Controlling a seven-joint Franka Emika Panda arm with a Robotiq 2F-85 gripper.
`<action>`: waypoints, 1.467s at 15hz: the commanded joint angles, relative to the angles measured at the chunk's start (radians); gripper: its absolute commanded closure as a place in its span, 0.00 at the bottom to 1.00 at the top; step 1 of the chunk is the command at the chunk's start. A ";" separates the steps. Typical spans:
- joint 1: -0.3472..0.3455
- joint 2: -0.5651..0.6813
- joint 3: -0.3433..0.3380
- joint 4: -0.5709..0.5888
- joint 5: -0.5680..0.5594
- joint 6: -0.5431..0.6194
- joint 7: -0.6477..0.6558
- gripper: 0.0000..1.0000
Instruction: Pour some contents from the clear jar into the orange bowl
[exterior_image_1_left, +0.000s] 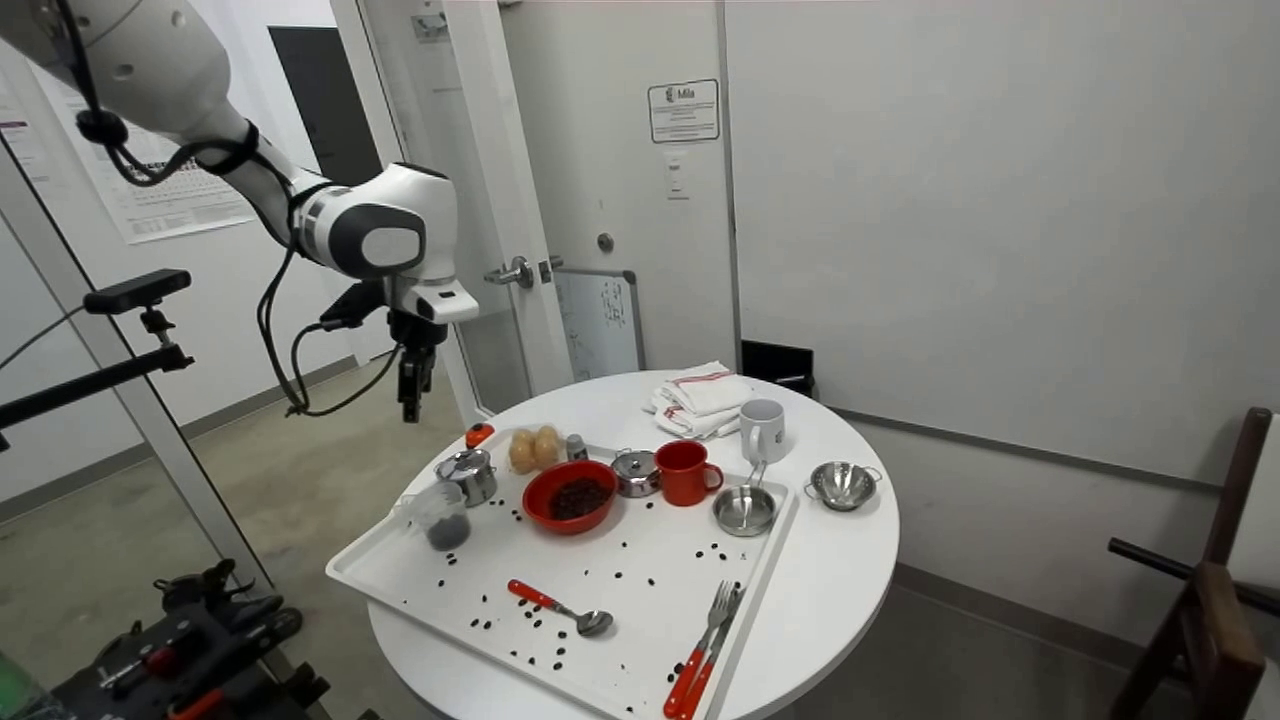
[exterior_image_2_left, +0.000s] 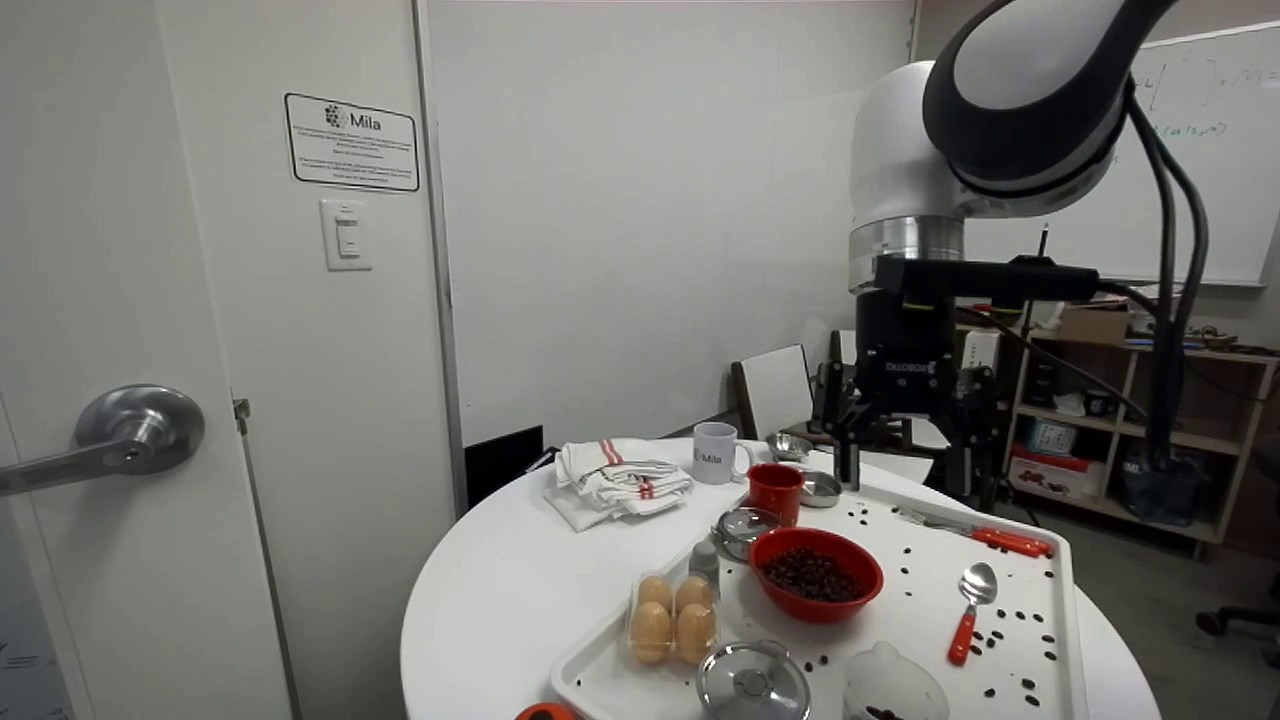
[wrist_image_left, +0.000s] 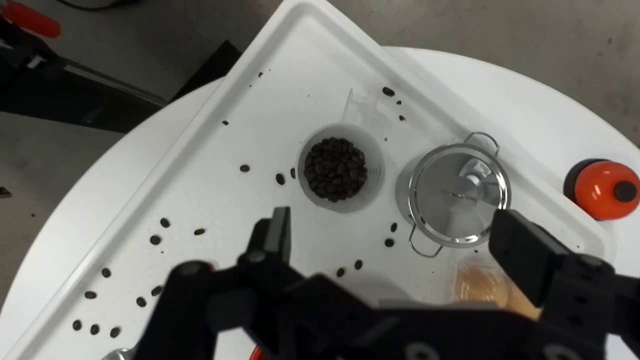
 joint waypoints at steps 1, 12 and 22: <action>0.046 0.019 0.021 -0.005 0.040 -0.027 0.037 0.00; 0.114 0.175 0.004 0.025 0.028 0.077 0.283 0.00; 0.117 0.316 0.009 0.120 0.028 0.085 0.272 0.00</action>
